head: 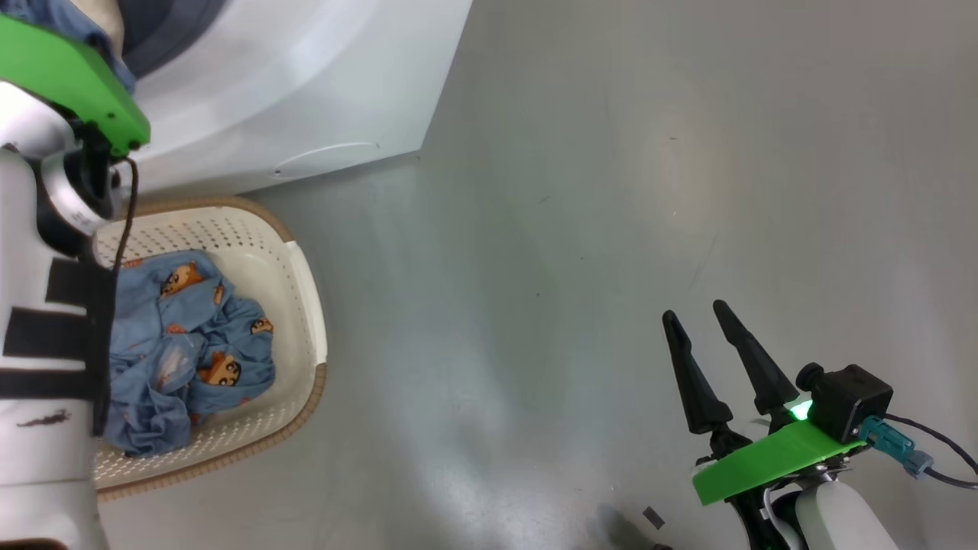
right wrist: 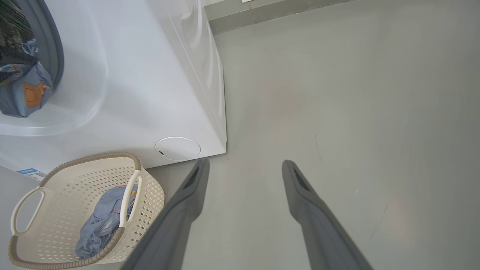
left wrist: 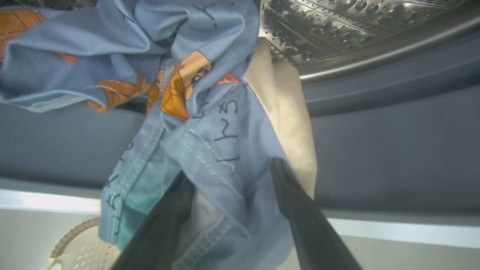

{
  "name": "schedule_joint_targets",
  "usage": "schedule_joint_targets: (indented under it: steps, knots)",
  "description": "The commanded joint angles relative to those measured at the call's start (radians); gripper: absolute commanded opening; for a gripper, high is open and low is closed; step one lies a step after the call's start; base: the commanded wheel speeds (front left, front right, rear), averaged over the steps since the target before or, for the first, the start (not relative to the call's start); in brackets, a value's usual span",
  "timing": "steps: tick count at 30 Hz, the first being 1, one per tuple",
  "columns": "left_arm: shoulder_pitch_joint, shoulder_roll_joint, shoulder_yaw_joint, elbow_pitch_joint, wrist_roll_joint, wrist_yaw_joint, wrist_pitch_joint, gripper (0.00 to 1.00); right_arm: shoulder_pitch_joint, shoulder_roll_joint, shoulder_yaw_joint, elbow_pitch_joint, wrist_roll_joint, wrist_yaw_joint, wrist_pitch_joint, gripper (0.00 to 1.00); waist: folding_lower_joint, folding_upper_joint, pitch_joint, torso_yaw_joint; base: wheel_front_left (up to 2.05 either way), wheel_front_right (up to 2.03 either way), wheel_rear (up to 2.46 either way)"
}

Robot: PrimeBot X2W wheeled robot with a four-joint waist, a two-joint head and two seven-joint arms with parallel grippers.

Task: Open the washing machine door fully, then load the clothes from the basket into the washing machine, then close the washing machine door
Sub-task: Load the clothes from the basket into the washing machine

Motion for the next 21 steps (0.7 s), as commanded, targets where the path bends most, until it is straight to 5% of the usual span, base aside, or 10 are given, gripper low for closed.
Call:
schedule_joint_targets:
  steps: [1, 9, 12, 13, 15, 21]
  knots:
    - [-0.031, 0.030, 0.018, -0.017, -0.002, -0.002, -0.002, 1.00, 0.005, -0.013, 0.023, -0.018, 0.009, 0.002, -0.012, 1.00, 0.0000, 0.0000, 0.003, -0.004, 0.00, 0.00, 0.00]
    - [-0.071, 0.040, 0.001, 0.077, 0.015, -0.003, -0.039, 1.00, 0.006, -0.020, 0.034, -0.016, 0.015, 0.002, -0.012, 1.00, 0.0000, 0.0000, 0.014, -0.026, 0.00, 0.00, 0.00]
    - [-0.083, 0.044, -0.001, 0.108, 0.017, -0.004, -0.055, 0.49, 0.007, -0.022, 0.035, -0.016, 0.017, 0.002, -0.012, 1.00, 0.0000, 0.0000, 0.018, -0.031, 0.00, 0.00, 0.00]
    - [-0.088, 0.044, -0.003, 0.117, 0.019, -0.005, -0.061, 0.40, 0.007, -0.022, 0.034, -0.016, 0.018, 0.002, -0.012, 1.00, 0.0000, 0.0000, 0.020, -0.032, 0.00, 0.00, 0.00]
    - [-0.095, 0.047, -0.010, 0.129, 0.027, -0.005, -0.080, 0.00, 0.006, -0.021, 0.032, -0.016, 0.019, 0.002, -0.012, 1.00, 0.0000, 0.0000, 0.023, -0.033, 0.00, 0.00, 0.00]
    - [-0.113, 0.053, -0.036, 0.151, 0.049, -0.012, -0.120, 0.00, 0.005, -0.017, 0.024, -0.015, 0.020, 0.002, -0.012, 1.00, 0.0000, 0.0000, 0.027, -0.020, 0.00, 0.00, 0.00]
